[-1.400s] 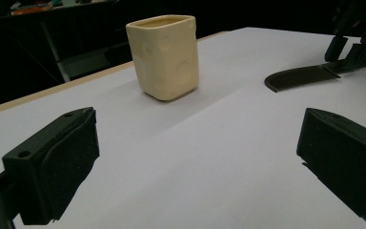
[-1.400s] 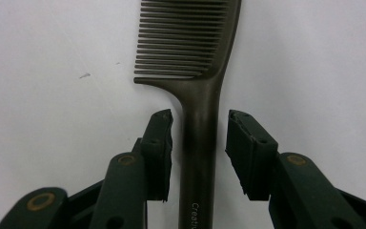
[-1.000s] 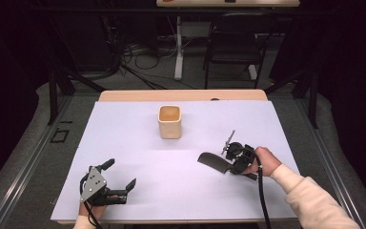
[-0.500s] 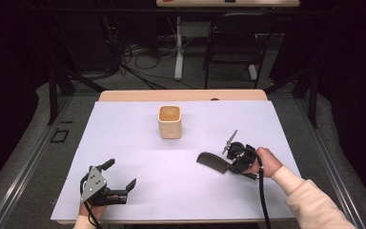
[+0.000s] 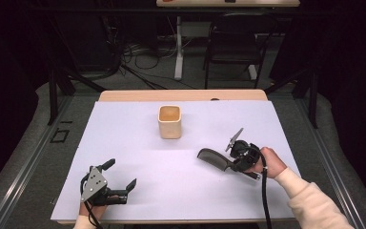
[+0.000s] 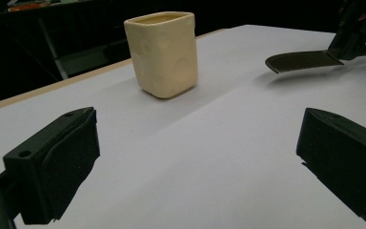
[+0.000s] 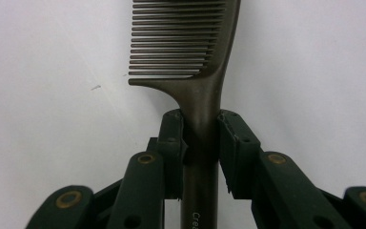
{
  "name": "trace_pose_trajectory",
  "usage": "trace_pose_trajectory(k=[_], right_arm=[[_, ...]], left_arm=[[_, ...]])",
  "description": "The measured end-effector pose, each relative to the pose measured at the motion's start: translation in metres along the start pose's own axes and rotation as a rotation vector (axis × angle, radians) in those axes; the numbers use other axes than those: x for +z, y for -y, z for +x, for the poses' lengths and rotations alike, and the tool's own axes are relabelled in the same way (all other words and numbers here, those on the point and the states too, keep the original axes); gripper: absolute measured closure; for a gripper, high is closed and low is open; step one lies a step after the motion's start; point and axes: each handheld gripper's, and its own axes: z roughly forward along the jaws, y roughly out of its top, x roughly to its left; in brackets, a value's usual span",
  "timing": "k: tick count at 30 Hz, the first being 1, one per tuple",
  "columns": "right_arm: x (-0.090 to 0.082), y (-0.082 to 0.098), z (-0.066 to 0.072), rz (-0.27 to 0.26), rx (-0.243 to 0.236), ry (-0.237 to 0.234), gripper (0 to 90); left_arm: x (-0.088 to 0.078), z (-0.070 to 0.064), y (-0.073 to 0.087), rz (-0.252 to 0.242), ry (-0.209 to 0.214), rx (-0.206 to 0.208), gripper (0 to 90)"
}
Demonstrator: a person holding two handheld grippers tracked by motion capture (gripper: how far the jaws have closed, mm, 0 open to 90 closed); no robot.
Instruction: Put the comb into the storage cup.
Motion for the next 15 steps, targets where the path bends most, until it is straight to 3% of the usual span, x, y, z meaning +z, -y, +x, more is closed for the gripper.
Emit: trace_pose_trajectory(k=[15], right_arm=[[-0.019,0.004,0.001,-0.086,0.032,0.017,72.1]], left_arm=[[0.000,0.000,0.000,0.000,0.000,-0.003,0.5]])
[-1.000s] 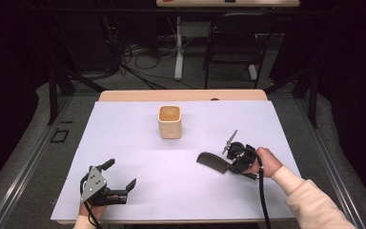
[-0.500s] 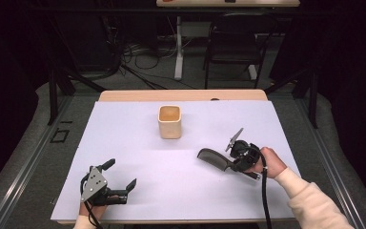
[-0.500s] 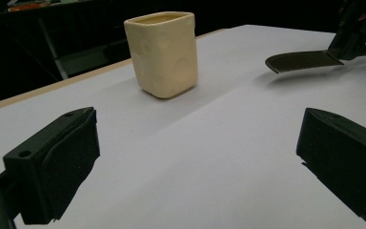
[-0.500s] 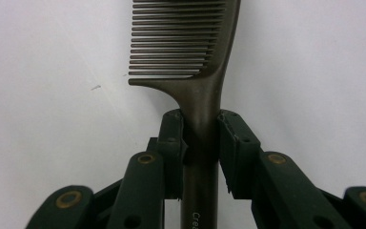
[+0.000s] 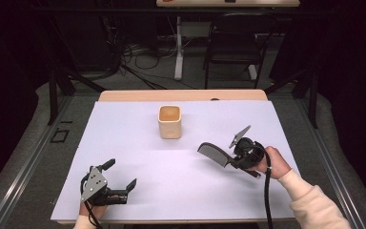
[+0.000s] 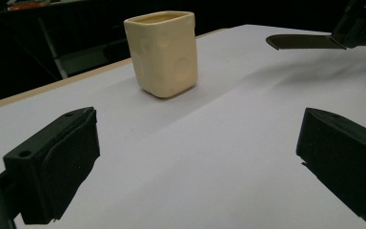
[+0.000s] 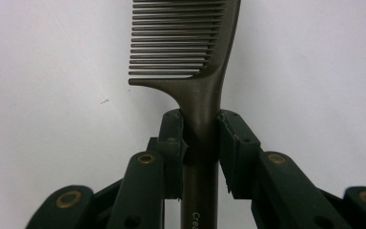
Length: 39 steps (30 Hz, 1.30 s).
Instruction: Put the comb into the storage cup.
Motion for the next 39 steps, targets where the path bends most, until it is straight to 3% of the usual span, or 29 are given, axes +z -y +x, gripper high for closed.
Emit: trace_pose_trajectory(k=[9,14,39], right_arm=[[-0.011,0.004,-0.003,-0.076,0.017,0.015,72.1],[-0.017,0.008,-0.004,-0.128,0.052,0.020,72.1],[-0.018,0.009,-0.003,-0.290,0.107,0.041,72.1]], left_arm=[[0.000,0.000,0.000,0.001,-0.001,0.001,0.5],[0.000,0.000,0.000,0.003,-0.003,0.004,0.5],[-0.001,0.000,-0.001,-0.007,-0.012,0.009,0.5]])
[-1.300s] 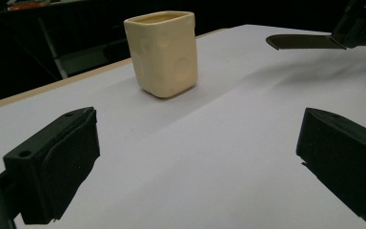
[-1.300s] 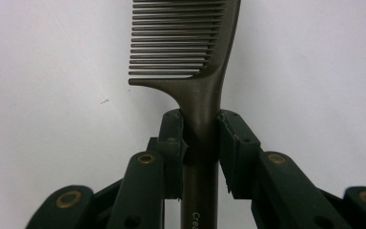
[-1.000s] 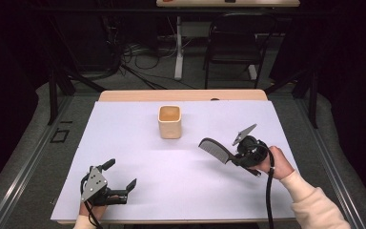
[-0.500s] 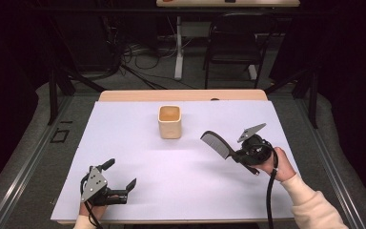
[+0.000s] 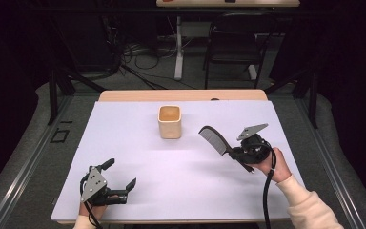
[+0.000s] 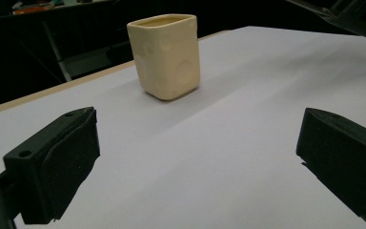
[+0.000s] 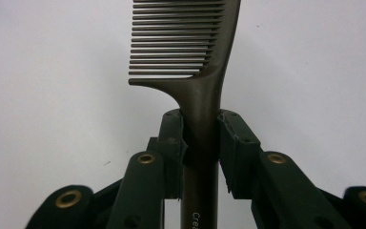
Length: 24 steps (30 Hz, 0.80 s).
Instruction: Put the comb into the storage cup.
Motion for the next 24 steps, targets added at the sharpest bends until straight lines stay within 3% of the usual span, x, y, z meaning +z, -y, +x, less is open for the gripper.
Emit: trace_pose_trajectory(k=[13,24], right_arm=[[-0.0046,-0.0004,0.0002,-0.095,0.015,0.026,72.1],[-0.0014,-0.0052,0.0012,-0.124,0.015,0.032,72.0]], left_arm=[[0.0000,0.0001,-0.0002,0.000,-0.003,0.003,0.5],[0.0000,0.0000,-0.0001,-0.001,-0.001,0.001,0.6]])
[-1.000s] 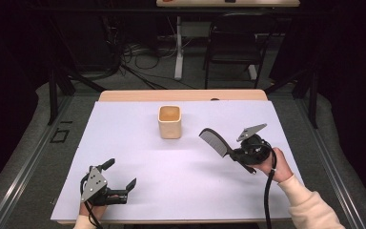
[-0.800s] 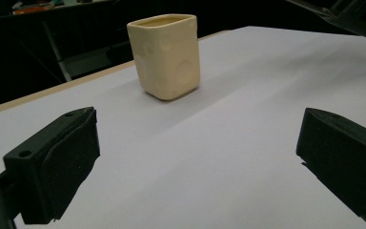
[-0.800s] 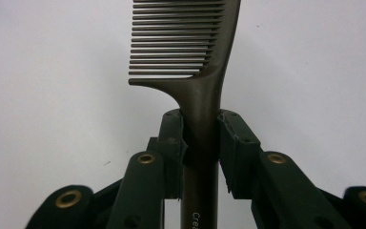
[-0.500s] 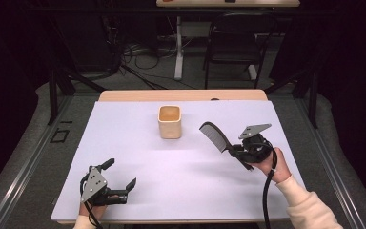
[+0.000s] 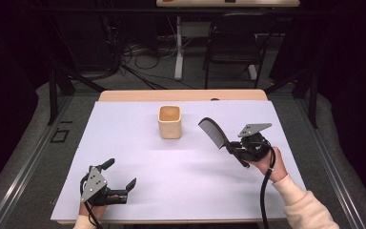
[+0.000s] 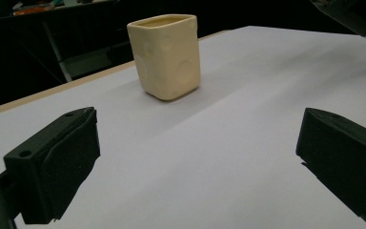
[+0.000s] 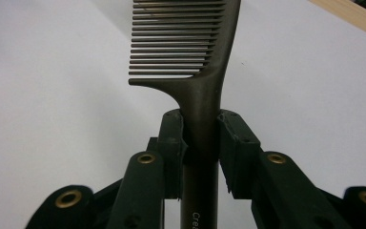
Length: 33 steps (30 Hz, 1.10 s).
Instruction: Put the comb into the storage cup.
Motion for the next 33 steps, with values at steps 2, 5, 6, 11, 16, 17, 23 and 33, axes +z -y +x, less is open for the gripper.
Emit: trace_pose_trajectory(k=[2,5,6,11,16,17,23,33], right_arm=[[0.001,-0.001,0.001,0.001,-0.011,-0.006,72.0],[0.001,-0.003,0.003,-0.006,-0.009,-0.007,72.0],[0.001,-0.003,0.003,-0.013,-0.011,-0.007,72.0],[0.003,-0.007,0.003,-0.036,-0.006,-0.008,72.0],[0.004,-0.011,0.003,-0.057,0.000,-0.007,72.0],[0.005,-0.012,0.003,-0.062,0.001,-0.008,72.0],[0.006,-0.018,0.003,-0.075,-0.003,-0.001,72.0],[0.009,-0.029,0.001,-0.086,-0.004,0.008,72.1]], left_arm=[[0.000,0.000,0.000,0.000,0.000,0.001,0.6],[0.000,0.000,0.000,0.000,0.001,-0.001,0.6],[0.000,0.000,0.000,0.000,0.000,-0.001,0.6],[0.000,0.000,0.000,0.001,-0.001,0.001,0.7],[0.000,0.000,0.000,0.000,-0.002,-0.001,0.7],[0.000,0.000,0.000,-0.001,-0.002,-0.001,0.7],[0.000,0.000,0.000,-0.002,-0.002,0.001,0.7],[0.000,0.000,0.000,-0.002,0.000,0.000,0.9]])
